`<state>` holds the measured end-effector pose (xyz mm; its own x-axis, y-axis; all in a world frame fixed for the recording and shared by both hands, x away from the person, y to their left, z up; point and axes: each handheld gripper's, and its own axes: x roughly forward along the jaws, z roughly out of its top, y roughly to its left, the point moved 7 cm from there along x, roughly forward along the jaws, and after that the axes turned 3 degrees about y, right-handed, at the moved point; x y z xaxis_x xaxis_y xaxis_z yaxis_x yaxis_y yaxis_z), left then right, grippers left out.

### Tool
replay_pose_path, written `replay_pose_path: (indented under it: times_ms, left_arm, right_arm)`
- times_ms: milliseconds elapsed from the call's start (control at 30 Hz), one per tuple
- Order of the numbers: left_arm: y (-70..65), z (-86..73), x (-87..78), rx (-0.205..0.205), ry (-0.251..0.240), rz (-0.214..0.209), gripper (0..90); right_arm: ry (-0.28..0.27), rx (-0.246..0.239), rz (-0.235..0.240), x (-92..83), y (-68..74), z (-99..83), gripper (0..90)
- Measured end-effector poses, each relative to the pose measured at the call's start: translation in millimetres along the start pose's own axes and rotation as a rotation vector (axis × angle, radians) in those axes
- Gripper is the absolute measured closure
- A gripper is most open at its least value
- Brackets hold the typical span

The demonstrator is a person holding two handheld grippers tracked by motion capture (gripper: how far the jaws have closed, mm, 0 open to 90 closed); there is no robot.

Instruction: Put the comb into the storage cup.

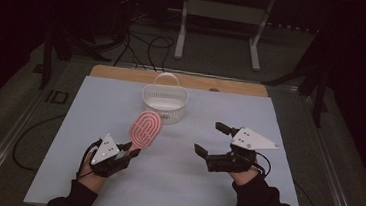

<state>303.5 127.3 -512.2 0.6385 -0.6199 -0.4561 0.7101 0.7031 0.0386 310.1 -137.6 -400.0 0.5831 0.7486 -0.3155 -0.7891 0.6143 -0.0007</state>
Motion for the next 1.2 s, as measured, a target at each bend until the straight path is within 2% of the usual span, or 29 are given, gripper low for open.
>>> replay_pose_path:
  times_ms: [267, 467, 700, 867, 933, 1200]
  left_arm:
    - [-0.3, 0.0, 0.3, -0.005, -0.001, -0.003, 71.1]
    - [-0.1, 0.1, 0.2, -0.004, -0.003, -0.004, 71.1]
    - [-0.5, -0.4, -0.1, -0.002, -0.001, -0.007, 71.1]
    - [-0.8, 0.3, -0.2, -0.003, -0.006, -0.007, 71.1]
    - [-0.3, -0.1, -0.3, 0.0, -0.003, -0.007, 71.1]
    - [-0.3, -0.3, 0.5, -0.001, -0.003, -0.006, 71.1]
  right_arm:
    - [-0.005, 0.039, 0.041, 14.6, 4.1, 7.6, 7.3]
    - [-0.006, 0.057, 0.051, 23.4, 7.6, 13.7, 7.3]
    - [0.006, 0.041, 0.062, 35.8, 14.6, 20.0, 7.3]
    - [0.021, 0.06, 0.072, 42.6, 15.4, 21.3, 7.3]
    - [0.036, 0.116, 0.097, 54.9, 15.5, 22.6, 7.4]
    - [0.045, 0.181, 0.095, 75.0, 24.3, 25.9, 7.4]
